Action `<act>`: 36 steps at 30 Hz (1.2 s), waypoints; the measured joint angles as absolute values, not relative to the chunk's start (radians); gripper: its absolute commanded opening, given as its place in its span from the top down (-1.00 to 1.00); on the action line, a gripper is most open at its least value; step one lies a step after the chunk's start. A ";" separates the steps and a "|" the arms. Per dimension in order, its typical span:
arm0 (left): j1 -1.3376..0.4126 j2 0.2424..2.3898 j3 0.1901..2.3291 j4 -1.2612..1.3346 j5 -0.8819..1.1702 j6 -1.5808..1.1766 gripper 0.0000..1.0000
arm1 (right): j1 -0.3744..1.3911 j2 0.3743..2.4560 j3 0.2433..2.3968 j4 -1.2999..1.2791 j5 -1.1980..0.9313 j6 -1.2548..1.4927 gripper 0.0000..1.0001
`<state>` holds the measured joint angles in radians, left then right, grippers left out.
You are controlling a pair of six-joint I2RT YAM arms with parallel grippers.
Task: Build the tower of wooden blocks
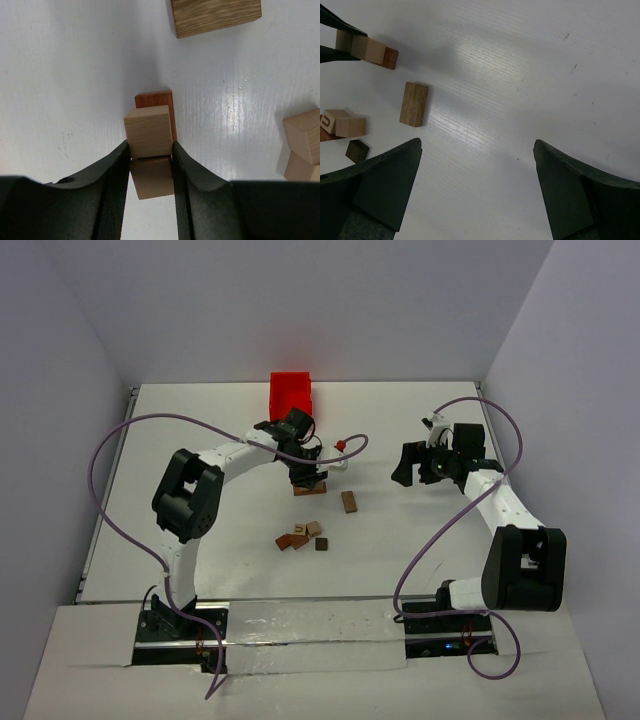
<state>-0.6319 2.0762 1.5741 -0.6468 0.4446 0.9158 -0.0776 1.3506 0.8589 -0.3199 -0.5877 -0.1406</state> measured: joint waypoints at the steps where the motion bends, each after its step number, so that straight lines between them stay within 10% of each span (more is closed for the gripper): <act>1: -0.632 2.077 1.575 -0.647 0.445 0.915 0.12 | -0.078 1.351 0.859 -0.320 -0.587 -0.141 -0.99; 36: -0.632 2.080 1.585 -0.665 0.439 0.898 0.06 | -0.078 1.351 0.859 -0.322 -0.587 -0.147 -0.99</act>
<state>-0.6319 2.0800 1.5848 -0.6647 0.4393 0.8977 -0.0776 1.3506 0.8589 -0.3222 -0.5872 -0.1474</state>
